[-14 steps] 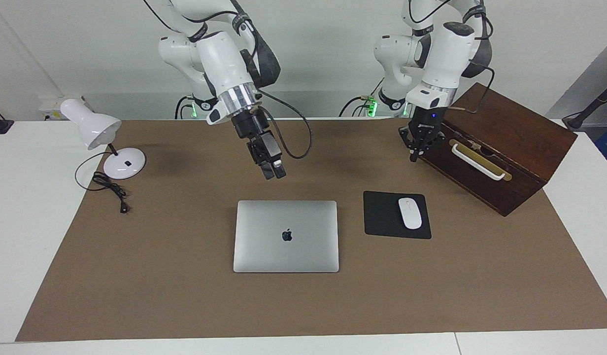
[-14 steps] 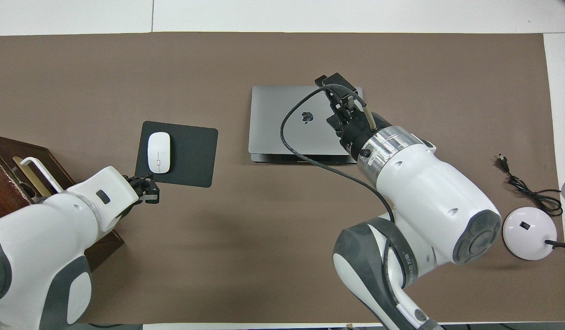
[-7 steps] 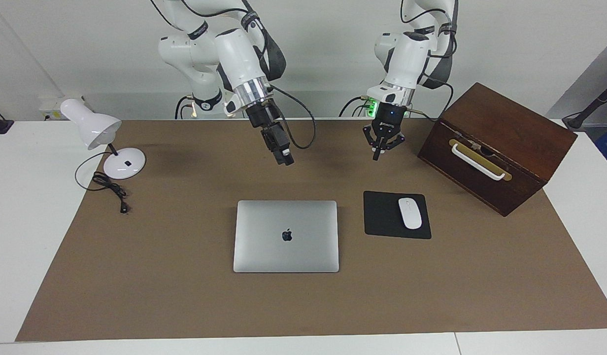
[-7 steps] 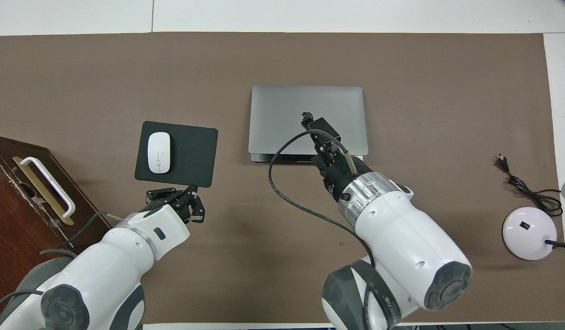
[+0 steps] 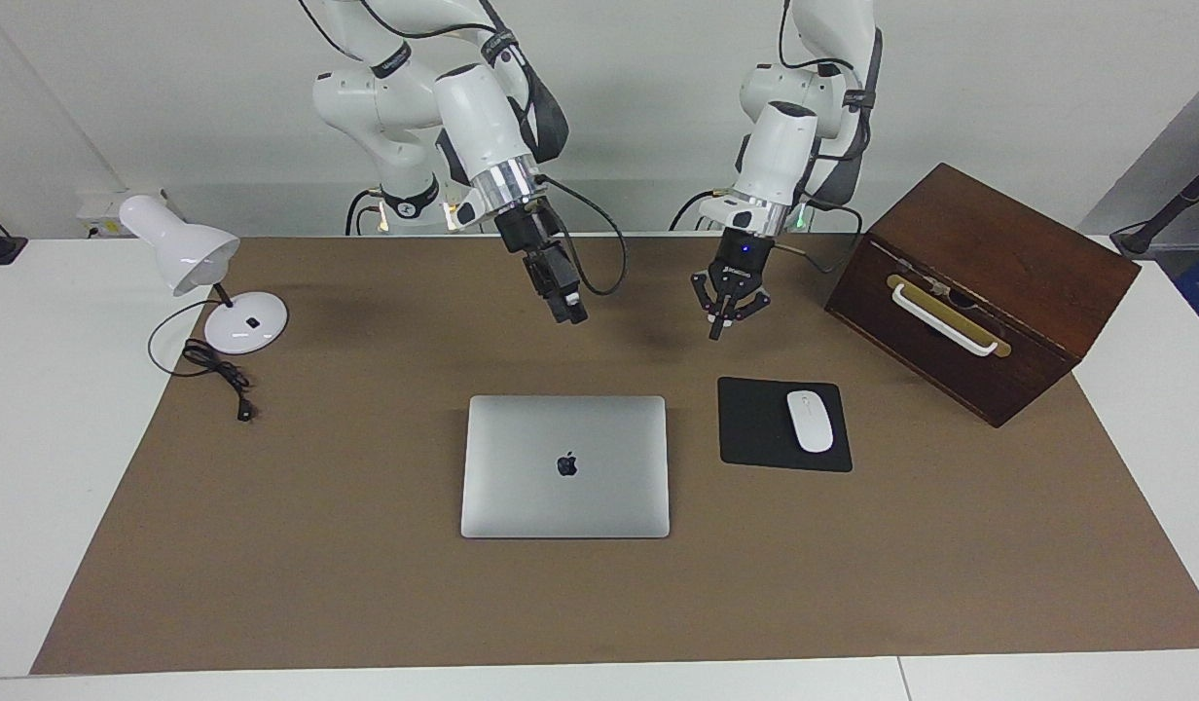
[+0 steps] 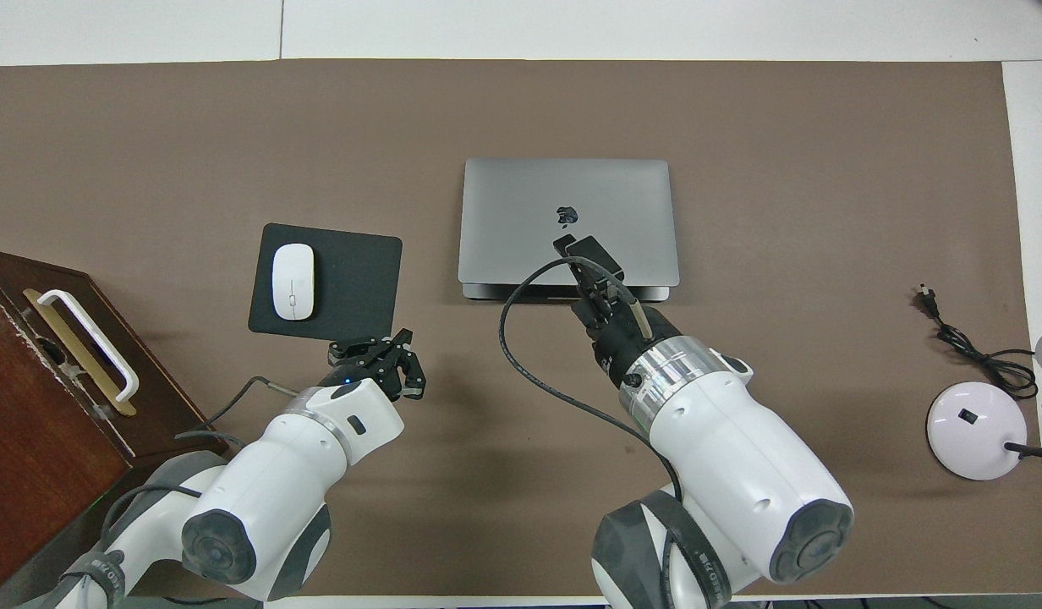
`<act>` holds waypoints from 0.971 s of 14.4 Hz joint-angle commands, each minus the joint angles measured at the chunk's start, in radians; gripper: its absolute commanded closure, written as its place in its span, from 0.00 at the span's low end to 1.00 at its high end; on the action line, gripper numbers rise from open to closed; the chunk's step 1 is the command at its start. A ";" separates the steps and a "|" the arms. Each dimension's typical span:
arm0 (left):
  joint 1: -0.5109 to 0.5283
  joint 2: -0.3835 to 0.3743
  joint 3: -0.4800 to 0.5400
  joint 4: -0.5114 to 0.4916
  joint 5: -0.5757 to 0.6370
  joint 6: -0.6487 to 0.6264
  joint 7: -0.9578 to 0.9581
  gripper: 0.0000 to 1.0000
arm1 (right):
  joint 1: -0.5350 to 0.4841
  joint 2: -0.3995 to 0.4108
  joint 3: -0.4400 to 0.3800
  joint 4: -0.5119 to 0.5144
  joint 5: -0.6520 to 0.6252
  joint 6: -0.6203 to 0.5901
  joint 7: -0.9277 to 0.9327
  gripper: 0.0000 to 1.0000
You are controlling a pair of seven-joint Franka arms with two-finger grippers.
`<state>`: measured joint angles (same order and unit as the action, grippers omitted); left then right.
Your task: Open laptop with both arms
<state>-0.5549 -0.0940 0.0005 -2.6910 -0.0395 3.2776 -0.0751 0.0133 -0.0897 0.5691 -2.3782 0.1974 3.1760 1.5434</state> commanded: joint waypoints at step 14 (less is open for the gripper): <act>-0.137 0.284 0.016 0.151 -0.097 0.224 0.000 1.00 | 0.005 0.156 0.005 -0.012 0.024 0.081 -0.031 0.00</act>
<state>-0.6712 0.1446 0.0019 -2.5778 -0.1162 3.4778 -0.0772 0.0201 0.0360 0.5687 -2.3986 0.1977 3.2270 1.5444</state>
